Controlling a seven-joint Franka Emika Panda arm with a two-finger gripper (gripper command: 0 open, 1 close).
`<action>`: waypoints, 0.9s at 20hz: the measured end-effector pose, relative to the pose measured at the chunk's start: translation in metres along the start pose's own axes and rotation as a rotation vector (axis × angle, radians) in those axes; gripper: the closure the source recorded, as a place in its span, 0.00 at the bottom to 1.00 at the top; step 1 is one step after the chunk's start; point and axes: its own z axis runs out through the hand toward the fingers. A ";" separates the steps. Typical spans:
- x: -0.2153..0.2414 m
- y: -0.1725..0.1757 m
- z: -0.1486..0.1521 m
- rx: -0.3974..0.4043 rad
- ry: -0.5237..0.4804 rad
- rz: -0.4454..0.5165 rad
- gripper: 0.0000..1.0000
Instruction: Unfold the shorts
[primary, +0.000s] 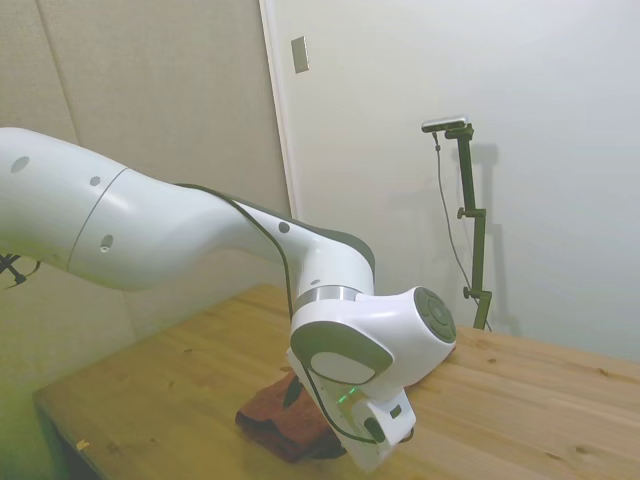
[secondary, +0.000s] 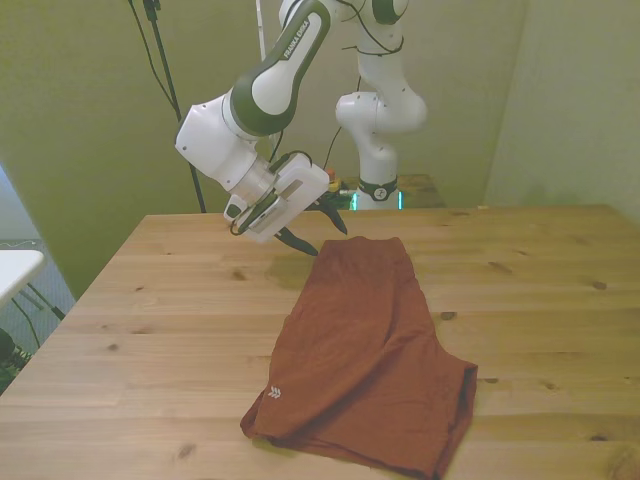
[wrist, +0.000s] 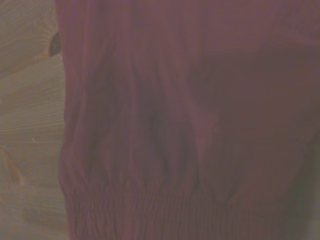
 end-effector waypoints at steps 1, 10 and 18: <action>0.000 0.000 0.000 0.000 0.000 -0.001 1.00; 0.000 0.005 0.007 -0.001 -0.013 0.007 1.00; 0.000 0.006 0.008 -0.001 -0.014 0.008 1.00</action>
